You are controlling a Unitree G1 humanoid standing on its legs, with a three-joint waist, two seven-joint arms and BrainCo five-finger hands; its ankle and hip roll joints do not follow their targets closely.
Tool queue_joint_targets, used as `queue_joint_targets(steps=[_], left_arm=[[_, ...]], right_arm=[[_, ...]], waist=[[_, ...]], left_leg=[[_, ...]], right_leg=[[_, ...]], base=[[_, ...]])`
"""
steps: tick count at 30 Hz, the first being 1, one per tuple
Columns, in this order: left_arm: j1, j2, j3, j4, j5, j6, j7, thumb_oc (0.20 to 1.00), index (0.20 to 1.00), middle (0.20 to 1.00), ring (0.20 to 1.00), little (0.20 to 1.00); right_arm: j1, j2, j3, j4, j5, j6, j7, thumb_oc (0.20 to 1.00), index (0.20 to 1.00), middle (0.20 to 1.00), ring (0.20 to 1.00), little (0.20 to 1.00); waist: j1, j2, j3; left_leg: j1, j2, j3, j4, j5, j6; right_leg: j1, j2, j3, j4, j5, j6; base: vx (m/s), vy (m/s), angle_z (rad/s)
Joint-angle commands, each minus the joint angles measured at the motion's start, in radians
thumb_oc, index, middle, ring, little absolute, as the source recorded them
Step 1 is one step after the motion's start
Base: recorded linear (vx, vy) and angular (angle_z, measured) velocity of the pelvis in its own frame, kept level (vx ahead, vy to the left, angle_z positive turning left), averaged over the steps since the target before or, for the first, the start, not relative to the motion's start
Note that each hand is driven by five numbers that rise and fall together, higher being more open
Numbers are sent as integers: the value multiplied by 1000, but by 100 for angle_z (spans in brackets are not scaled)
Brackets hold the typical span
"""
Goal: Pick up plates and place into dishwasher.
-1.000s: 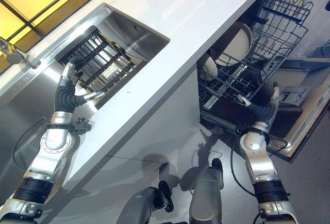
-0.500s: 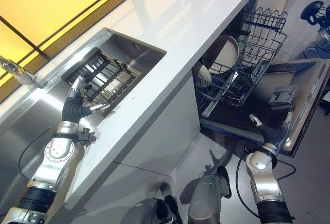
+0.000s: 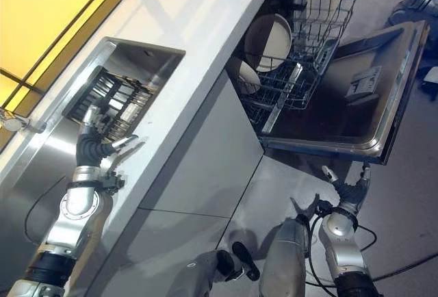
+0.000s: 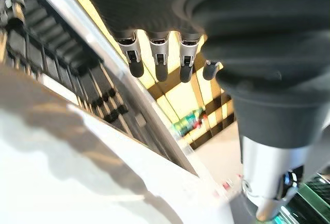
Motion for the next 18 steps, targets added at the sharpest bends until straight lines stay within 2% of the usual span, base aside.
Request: queue_joint_targets(steps=[1, 3, 8, 9, 11, 12, 13, 14, 15, 16, 17, 18], left_arm=[[-62, -43, -38, 6, 32, -25, 69, 1000, 1000, 1000, 1000, 1000], [-65, -49, -54, 1, 35, -17, 76, 1000, 1000, 1000, 1000, 1000], [-63, -38, -70, -5, 15, -13, 86, 1000, 1000, 1000, 1000, 1000], [-64, -35, -72, -4, 11, -14, 87, 1000, 1000, 1000, 1000, 1000], [-68, -27, -107, -9, 6, -7, 96, 1000, 1000, 1000, 1000, 1000], [-63, -31, -122, -6, 8, -13, 108, 1000, 1000, 1000, 1000, 1000], [-55, -36, -131, -6, 13, -21, 124, 1000, 1000, 1000, 1000, 1000], [-47, -36, -138, -14, 16, -25, 139, 1000, 1000, 1000, 1000, 1000], [-32, -37, -147, -25, 27, -40, 165, 1000, 1000, 1000, 1000, 1000], [-27, -36, -154, -30, 35, -57, 185, 1000, 1000, 1000, 1000, 1000], [-29, -28, -157, -33, 35, -70, 197, 1000, 1000, 1000, 1000, 1000], [-27, -20, -149, -39, 29, -70, 204, 1000, 1000, 1000, 1000, 1000]], right_arm=[[-76, -20, 33, 1, 55, -110, 11, 1000, 1000, 1000, 1000, 1000], [-99, -13, 40, 41, 101, -146, 4, 1000, 1000, 1000, 1000, 1000], [-155, 2, 9, 132, 227, -247, 9, 1000, 1000, 1000, 1000, 1000], [-164, 3, 5, 140, 222, -253, -2, 1000, 1000, 1000, 1000, 1000], [-219, -2, 3, 167, 261, -293, -66, 1000, 1000, 1000, 1000, 1000], [-254, 3, -6, 187, 258, -296, -90, 1000, 1000, 1000, 1000, 1000], [-299, 12, -9, 208, 250, -294, -111, 1000, 1000, 1000, 1000, 1000], [-322, 14, -7, 223, 261, -308, -122, 1000, 1000, 1000, 1000, 1000], [-355, 22, -9, 242, 273, -331, -148, 1000, 1000, 1000, 1000, 1000], [-388, 24, -22, 266, 284, -344, -157, 1000, 1000, 1000, 1000, 1000], [-415, 16, -30, 289, 316, -359, -141, 1000, 1000, 1000, 1000, 1000], [-440, 10, -38, 319, 333, -374, -114, 1000, 1000, 1000, 1000, 1000]], waist=[[-51, -10, 86], [-51, -16, 111], [-62, -1, 137], [-60, -1, 141], [-41, 11, 157], [-36, 24, 157], [-20, 50, 157], [-1, 73, 157], [34, 114, 157], [54, 124, 157], [70, 131, 157], [77, 144, 157]], left_leg=[[-30, 2, -40, 54, 21, 8], [-72, 9, -61, 130, 1, 9], [-115, 17, -99, 202, -26, 18], [-131, 12, -116, 224, -16, 11], [-272, -17, -189, 369, 96, -54], [-307, -21, -198, 364, 108, -57], [-315, -38, -205, 285, 145, -51], [-324, -44, -213, 200, 183, -51], [-343, -28, -234, 38, 248, -55], [-358, -43, -245, -18, 268, -61], [-380, -64, -257, -20, 278, -62], [-383, -72, -246, -6, 249, -48]], right_leg=[[11, 26, -5, 106, -99, -45], [-23, 37, 4, 167, -118, -68], [-101, 51, 23, 274, -153, -104], [-106, 53, 28, 279, -154, -107], [-115, 63, 42, 286, -161, -132], [-141, 67, 55, 311, -169, -134], [-167, 84, 67, 317, -163, -131], [-190, 102, 75, 338, -175, -129], [-225, 136, 86, 382, -209, -124], [-249, 146, 107, 414, -243, -124], [-269, 150, 117, 429, -262, -133], [-284, 150, 116, 456, -285, -145]], base=[[-93, -110, -19], [-82, -140, -12], [-63, -95, 10], [-5, -104, 22], [18, -115, 11], [40, 2, 10], [62, 106, 2], [129, 232, -15], [151, 264, -26], [127, 228, -48], [84, 115, -71], [82, 90, -88]])
